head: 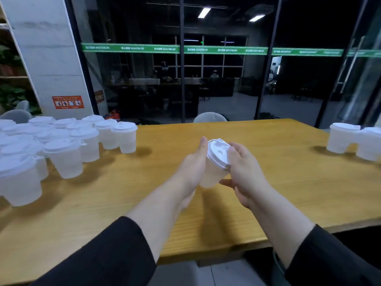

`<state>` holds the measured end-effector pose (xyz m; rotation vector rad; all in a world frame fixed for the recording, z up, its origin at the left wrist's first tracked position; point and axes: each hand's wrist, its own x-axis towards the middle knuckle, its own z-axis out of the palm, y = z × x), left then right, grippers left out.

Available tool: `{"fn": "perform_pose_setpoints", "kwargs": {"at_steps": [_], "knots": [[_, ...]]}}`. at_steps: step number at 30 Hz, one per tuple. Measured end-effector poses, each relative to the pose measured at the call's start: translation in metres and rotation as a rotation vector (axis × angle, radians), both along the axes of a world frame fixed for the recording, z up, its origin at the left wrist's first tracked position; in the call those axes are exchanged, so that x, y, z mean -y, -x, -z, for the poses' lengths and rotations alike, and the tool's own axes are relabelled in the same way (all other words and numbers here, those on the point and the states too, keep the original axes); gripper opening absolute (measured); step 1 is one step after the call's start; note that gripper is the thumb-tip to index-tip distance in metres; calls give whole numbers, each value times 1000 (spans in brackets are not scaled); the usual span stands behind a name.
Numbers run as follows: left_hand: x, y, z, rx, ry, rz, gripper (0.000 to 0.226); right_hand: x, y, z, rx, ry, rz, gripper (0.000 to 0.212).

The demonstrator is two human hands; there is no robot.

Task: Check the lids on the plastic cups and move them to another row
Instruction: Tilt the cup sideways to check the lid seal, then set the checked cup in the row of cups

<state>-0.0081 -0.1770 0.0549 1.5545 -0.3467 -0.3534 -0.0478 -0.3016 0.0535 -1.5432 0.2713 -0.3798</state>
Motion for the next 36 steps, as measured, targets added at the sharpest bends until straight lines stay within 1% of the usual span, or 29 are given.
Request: {"fn": "perform_pose_setpoints", "kwargs": {"at_steps": [2,4,8,10,12,13,16,18,20,22,23,25,26,28,30,31,33,36], "knots": [[28,-2,3,7,16,48,46,25,0,3,-27,38,47,42],[55,-4,7,-9,31,75,38,52,-2,0,-58,95,96,42],[112,-7,6,-101,83,101,36,111,-8,-6,-160,189,157,44],[141,-10,7,-127,107,112,36,136,-10,-6,-169,184,184,52],[171,-19,10,-146,85,111,36,158,-11,-1,-168,166,213,56],[187,-25,12,-158,79,108,35,169,-11,1,-163,143,221,52],[231,-38,12,-183,78,94,28,205,-12,10,-76,0,244,21],[260,-45,10,-183,45,96,21,229,-12,14,-37,-64,267,14],[287,-52,11,-184,5,115,20,252,-10,17,-16,-74,283,6],[312,-59,11,-212,23,136,19,276,-14,21,-4,-54,294,9],[324,-63,12,-214,26,145,22,287,-17,24,9,-33,292,12],[348,-73,17,-219,20,165,45,309,-22,28,4,3,308,35],[360,-80,20,-213,22,171,52,319,-24,28,-15,1,332,42],[382,-93,23,-189,16,180,55,339,-32,30,-52,-18,381,43],[399,-104,25,-186,-1,159,63,356,-40,31,-75,-27,418,48],[405,-107,24,-178,-8,139,64,364,-46,31,-75,-32,436,51],[418,-115,24,-157,-14,92,59,375,-58,31,-83,-34,468,53],[436,-129,23,-138,-34,49,48,389,-78,31,-98,-66,485,50]]}}
